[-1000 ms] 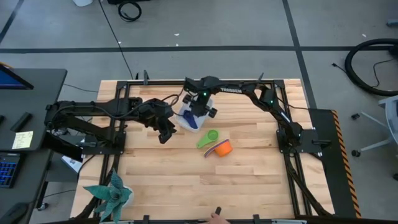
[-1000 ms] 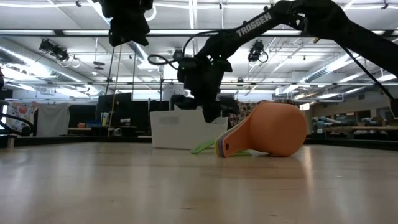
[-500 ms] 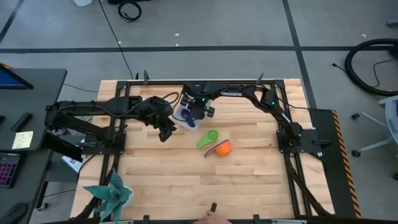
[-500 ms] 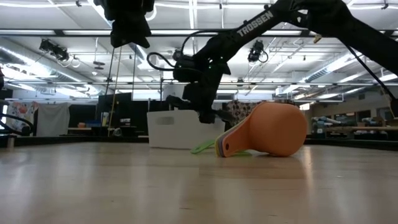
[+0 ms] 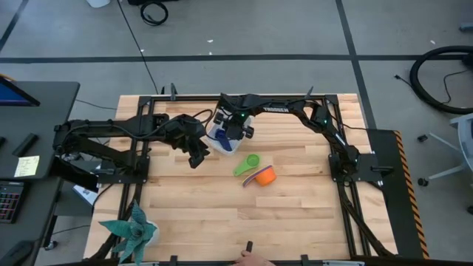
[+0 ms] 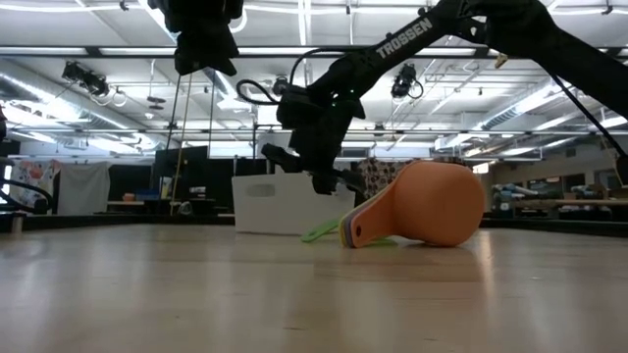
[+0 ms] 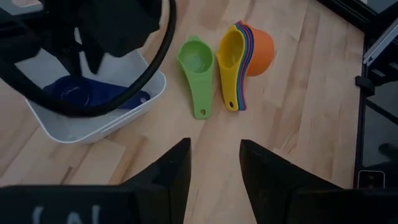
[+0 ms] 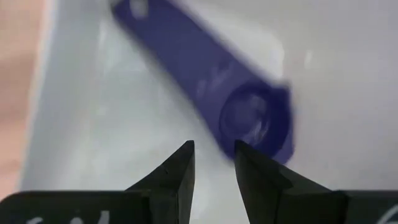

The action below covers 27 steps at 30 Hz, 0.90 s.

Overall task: Nest measuring cups in basket
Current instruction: Remove the dark blue measuring cup from the white bin

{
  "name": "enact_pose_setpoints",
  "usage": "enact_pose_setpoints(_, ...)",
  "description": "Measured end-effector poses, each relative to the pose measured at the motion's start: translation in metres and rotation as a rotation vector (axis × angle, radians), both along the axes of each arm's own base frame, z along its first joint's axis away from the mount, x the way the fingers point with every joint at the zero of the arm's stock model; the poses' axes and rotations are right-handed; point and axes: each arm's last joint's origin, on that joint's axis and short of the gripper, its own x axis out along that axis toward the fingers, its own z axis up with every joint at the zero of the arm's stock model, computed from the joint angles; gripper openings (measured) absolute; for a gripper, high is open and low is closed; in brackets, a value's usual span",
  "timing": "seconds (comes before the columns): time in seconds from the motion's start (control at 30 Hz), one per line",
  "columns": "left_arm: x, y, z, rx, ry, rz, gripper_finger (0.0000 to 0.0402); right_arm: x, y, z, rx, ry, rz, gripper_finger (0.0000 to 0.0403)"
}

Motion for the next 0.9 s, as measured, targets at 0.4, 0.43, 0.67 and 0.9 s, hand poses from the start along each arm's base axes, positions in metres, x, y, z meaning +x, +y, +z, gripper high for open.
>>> enact_pose_setpoints(0.4, 0.0, 0.0, 0.0, 0.001, 0.001, -0.002, 0.0141, 0.0, -0.002, -0.011, 0.004, -0.068, 0.093, 0.0116)
enact_pose_setpoints(0.43, 0.0, 0.0, 0.0, 0.001, 0.001, -0.002, 0.0141, -0.001, -0.001, -0.012, 0.001, -0.065, 0.098, 0.0116)
enact_pose_setpoints(0.67, 0.0, 0.0, 0.0, 0.029, 0.001, -0.032, 0.0141, -0.001, -0.001, -0.013, 0.0, -0.07, 0.104, 0.0108)
enact_pose_setpoints(0.9, 0.0, 0.0, 0.0, 0.028, 0.001, -0.033, 0.0141, 0.0, -0.003, -0.022, 0.028, -0.147, 0.126, 0.0095)
